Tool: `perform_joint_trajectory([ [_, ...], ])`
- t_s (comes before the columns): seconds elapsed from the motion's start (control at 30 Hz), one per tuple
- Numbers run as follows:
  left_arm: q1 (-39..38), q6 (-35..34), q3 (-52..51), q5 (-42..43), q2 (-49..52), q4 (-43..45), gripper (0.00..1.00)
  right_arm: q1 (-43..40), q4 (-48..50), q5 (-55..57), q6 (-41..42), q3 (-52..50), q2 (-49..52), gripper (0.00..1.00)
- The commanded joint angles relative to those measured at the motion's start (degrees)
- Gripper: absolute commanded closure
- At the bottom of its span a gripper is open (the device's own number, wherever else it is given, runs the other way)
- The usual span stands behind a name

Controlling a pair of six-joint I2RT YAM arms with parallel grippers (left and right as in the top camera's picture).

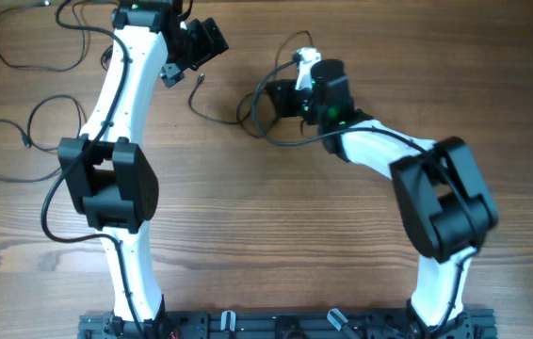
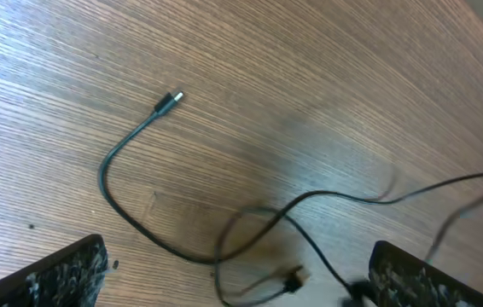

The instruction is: Untangle cables

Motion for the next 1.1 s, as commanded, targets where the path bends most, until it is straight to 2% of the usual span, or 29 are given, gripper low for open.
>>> perform_joint_trajectory([
  [0.0,-1.05,-0.57,0.04,-0.55,0.33,-0.28,0.00,-0.35,-2.38,2.64,-0.44,2.82,0.68,0.01],
  [0.1,-1.77,0.37,-0.17,-0.50,0.33,-0.92,0.00,-3.67,-8.63,0.94,3.80,2.86,-3.82,0.00],
  [0.27,-5.60,13.84,-3.37,-0.68,0.35,-0.83,0.00,-13.00,-27.98,1.09,3.74,2.86,-16.09,0.00],
  [0.37,-8.48,19.78,-8.63,-1.42,0.35,4.09,0.00,-18.58,-40.15,1.09,3.69,2.86,-21.70,0.00],
  [0.4,-9.29,22.14,-10.54,-1.42,0.35,6.54,0.00,-20.13,-43.71,1.07,3.13,2.84,-22.86,0.00],
  [0.57,-12.92,42.42,-19.98,-1.64,0.35,17.84,0.00,-22.93,-54.90,1.14,-8.72,2.62,-24.06,0.00],
  [0.73,-12.74,43.67,-23.69,-8.48,0.35,23.65,0.00,-22.84,-56.76,2.60,-9.75,0.74,-24.06,0.00],
  [0.9,-11.93,43.65,-26.86,-8.44,0.35,26.10,0.03,-22.84,-56.08,2.58,-9.57,0.31,-24.04,0.00],
  [0.97,-11.91,43.67,-28.87,-8.44,0.35,27.36,0.09,-22.84,-55.93,2.58,-9.57,0.31,-24.04,0.00],
  [1.07,-11.98,43.67,-31.34,-8.24,0.35,27.69,0.30,-22.84,-55.67,2.58,-9.53,0.31,-24.04,0.00],
])
